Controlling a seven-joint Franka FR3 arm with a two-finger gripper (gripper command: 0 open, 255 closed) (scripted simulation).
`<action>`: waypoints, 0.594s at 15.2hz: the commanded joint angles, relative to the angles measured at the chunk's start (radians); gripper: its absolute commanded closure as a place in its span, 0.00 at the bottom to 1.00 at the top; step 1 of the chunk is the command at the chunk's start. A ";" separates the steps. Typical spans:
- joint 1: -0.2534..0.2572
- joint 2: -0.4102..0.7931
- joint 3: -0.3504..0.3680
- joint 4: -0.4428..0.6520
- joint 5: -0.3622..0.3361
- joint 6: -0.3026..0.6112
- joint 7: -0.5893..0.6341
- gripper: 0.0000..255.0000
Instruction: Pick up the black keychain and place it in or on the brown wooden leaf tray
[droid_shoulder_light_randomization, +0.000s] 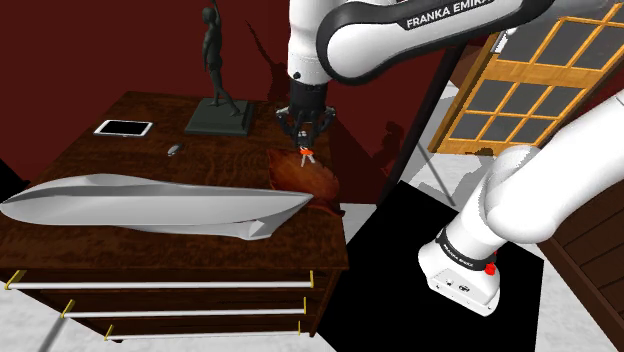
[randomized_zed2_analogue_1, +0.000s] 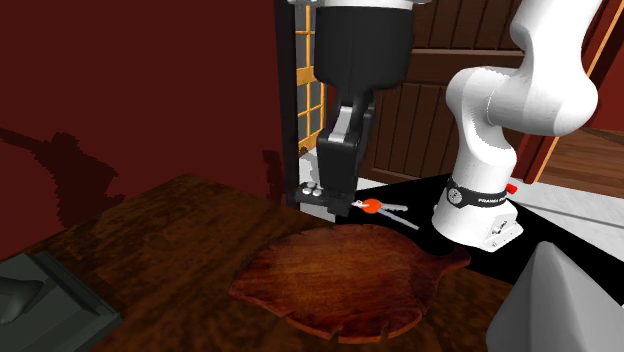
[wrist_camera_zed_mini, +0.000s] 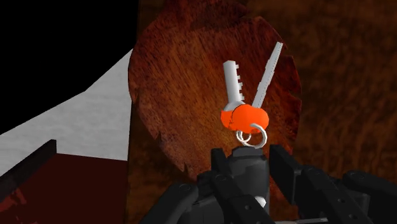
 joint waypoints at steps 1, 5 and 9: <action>0.008 -0.050 -0.001 -0.061 0.014 0.012 -0.004 1.00; 0.008 -0.029 0.004 -0.098 0.011 0.070 0.002 1.00; 0.006 -0.005 0.009 -0.132 0.007 0.128 0.009 1.00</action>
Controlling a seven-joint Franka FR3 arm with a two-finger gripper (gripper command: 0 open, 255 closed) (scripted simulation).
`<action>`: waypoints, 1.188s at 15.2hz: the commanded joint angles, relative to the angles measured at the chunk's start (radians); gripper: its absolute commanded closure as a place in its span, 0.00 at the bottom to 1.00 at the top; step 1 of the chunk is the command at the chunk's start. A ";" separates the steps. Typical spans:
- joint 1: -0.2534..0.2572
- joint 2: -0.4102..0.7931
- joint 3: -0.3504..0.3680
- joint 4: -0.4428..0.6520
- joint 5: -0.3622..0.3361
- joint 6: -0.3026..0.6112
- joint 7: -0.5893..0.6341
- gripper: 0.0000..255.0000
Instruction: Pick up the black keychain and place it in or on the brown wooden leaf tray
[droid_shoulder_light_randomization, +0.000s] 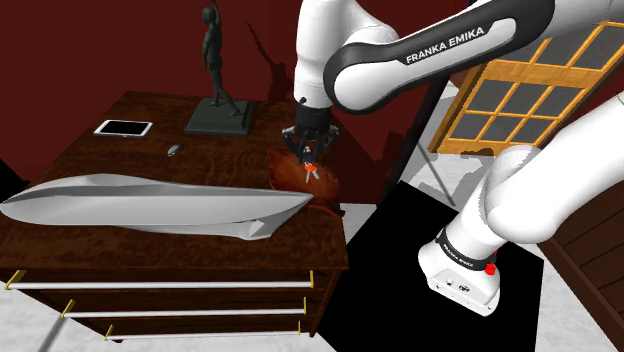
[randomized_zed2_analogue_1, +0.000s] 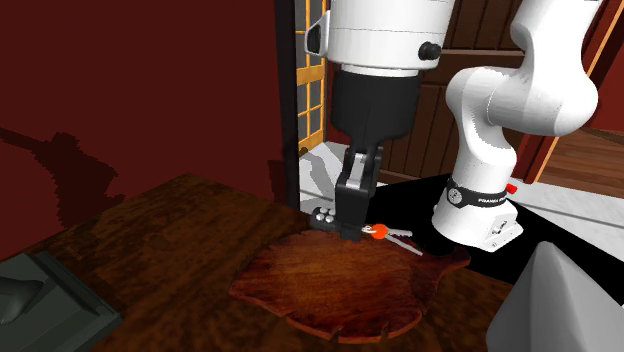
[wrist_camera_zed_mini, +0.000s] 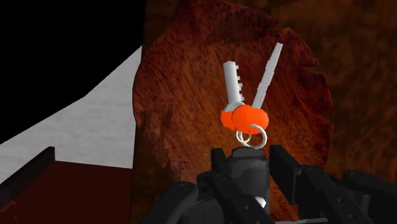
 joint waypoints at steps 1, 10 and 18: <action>-0.001 0.012 0.001 -0.020 -0.003 0.032 0.001 1.00; -0.005 0.058 0.010 -0.062 -0.014 0.119 0.014 1.00; -0.005 0.058 0.010 -0.062 -0.014 0.119 0.014 0.00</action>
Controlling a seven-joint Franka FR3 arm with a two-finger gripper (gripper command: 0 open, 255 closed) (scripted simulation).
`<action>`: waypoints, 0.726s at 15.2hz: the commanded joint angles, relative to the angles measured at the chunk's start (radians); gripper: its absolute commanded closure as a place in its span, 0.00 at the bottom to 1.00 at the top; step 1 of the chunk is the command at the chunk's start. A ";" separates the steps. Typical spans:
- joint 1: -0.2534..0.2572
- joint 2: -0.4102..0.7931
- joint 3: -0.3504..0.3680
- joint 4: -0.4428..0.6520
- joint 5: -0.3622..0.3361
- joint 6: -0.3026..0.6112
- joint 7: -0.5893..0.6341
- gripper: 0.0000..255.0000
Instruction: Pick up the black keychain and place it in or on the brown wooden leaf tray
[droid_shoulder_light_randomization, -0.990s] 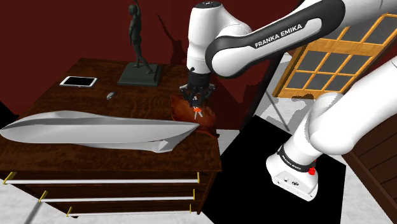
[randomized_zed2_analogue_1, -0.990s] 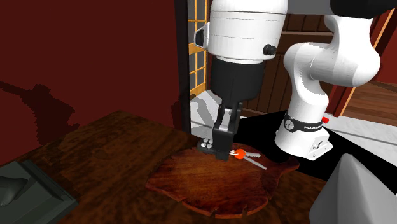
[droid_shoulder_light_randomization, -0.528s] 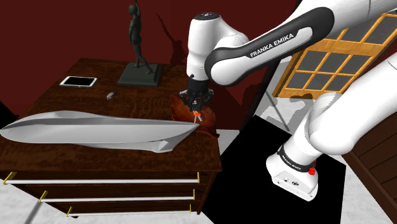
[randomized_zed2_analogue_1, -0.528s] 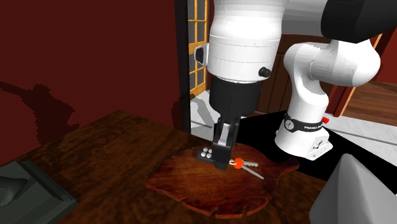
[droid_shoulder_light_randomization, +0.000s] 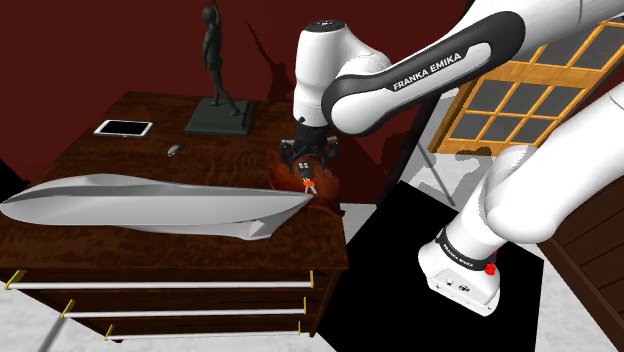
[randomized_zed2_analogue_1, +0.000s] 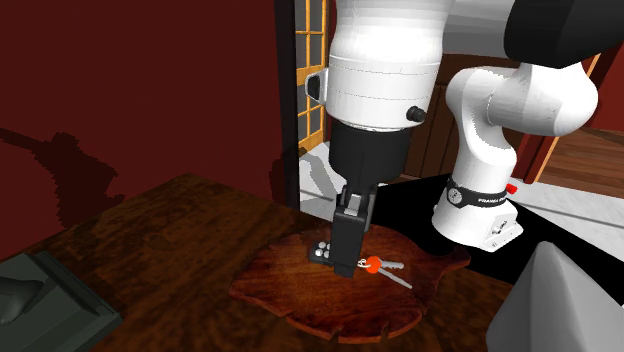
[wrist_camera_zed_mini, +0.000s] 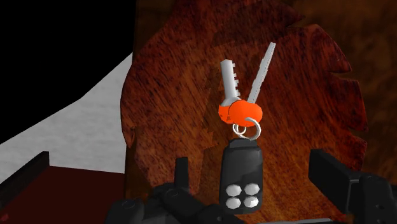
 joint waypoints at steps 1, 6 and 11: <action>0.000 0.000 0.000 0.000 0.000 0.000 0.000 0.00; 0.006 -0.058 -0.008 0.054 0.015 -0.111 -0.012 0.00; 0.007 -0.071 -0.010 0.070 0.018 -0.140 -0.015 0.00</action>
